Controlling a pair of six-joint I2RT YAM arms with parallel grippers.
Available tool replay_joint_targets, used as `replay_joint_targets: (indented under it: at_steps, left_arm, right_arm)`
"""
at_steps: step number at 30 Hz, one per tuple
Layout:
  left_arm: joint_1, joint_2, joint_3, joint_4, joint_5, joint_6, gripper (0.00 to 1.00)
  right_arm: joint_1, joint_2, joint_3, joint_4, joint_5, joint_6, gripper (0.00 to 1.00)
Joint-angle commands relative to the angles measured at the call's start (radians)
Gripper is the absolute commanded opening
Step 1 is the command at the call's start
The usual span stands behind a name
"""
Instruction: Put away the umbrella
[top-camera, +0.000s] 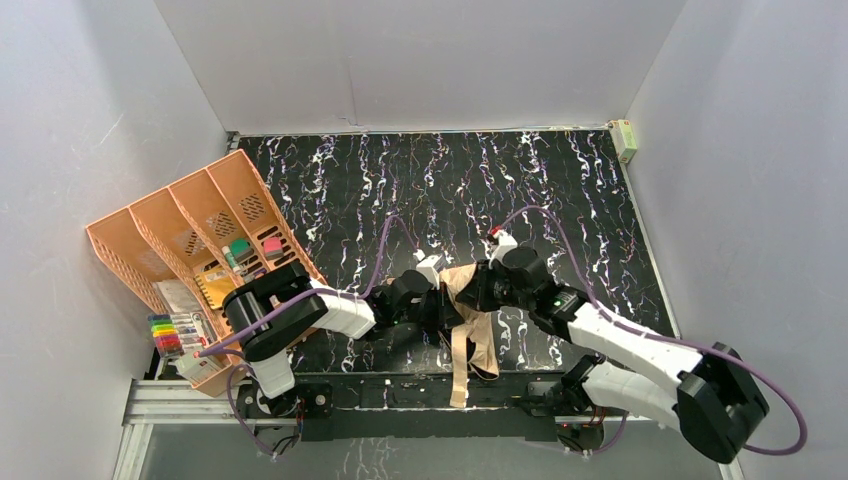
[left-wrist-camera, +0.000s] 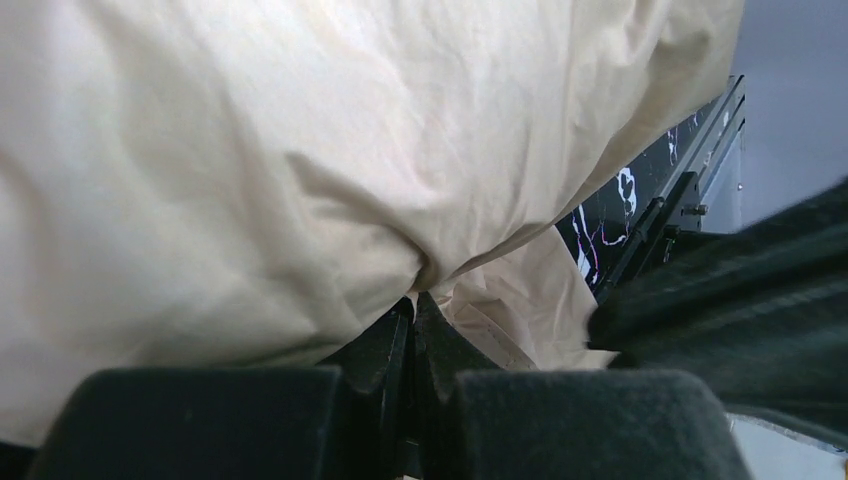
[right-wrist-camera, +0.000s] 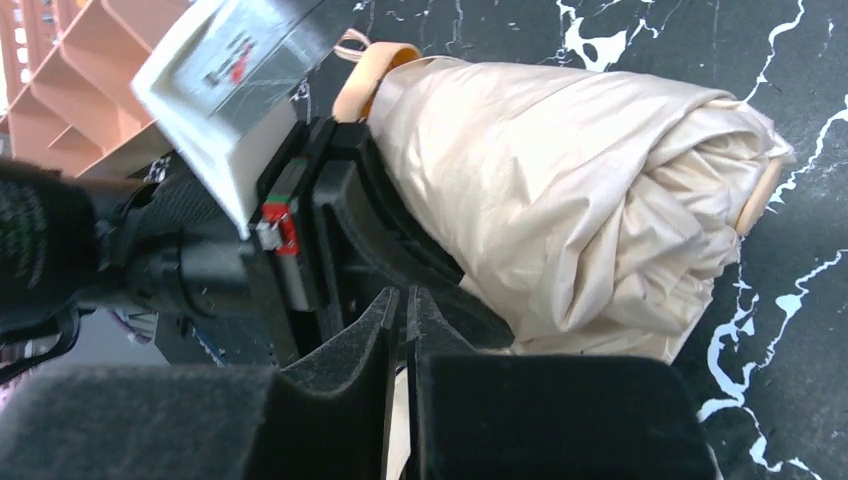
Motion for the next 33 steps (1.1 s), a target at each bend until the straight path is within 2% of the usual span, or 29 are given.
replay_joint_targets:
  at_steps: [1, 10, 15, 20, 24, 28, 33]
  left_arm:
    - [-0.007, 0.045, -0.007, -0.159, -0.022, 0.055, 0.0]
    - [-0.007, -0.004, -0.006, -0.169, -0.019, 0.078, 0.0]
    - [-0.007, -0.095, 0.007, -0.241, -0.044, 0.108, 0.13]
    - [0.003, -0.293, 0.031, -0.412, -0.119, 0.156, 0.37]
    - [0.097, -0.464, 0.074, -0.569, -0.15, 0.224, 0.53]
    - [0.268, -0.548, 0.161, -0.697, -0.04, 0.332, 0.69]
    - [0.381, -0.437, 0.313, -0.799, 0.147, 0.556, 0.94]
  right_arm:
    - [-0.006, 0.096, 0.067, 0.05, 0.028, -0.01, 0.13]
    - [-0.047, 0.305, 0.007, 0.134, 0.097, 0.071, 0.09]
    - [-0.075, 0.396, -0.005, 0.158, 0.132, 0.088, 0.08]
    - [-0.088, 0.45, 0.004, 0.092, 0.196, 0.091, 0.06]
    - [-0.094, 0.441, -0.038, 0.073, 0.197, 0.097, 0.06]
    - [-0.099, 0.41, -0.095, 0.091, 0.168, 0.097, 0.06]
    - [-0.103, 0.388, -0.15, 0.156, 0.096, 0.088, 0.08]
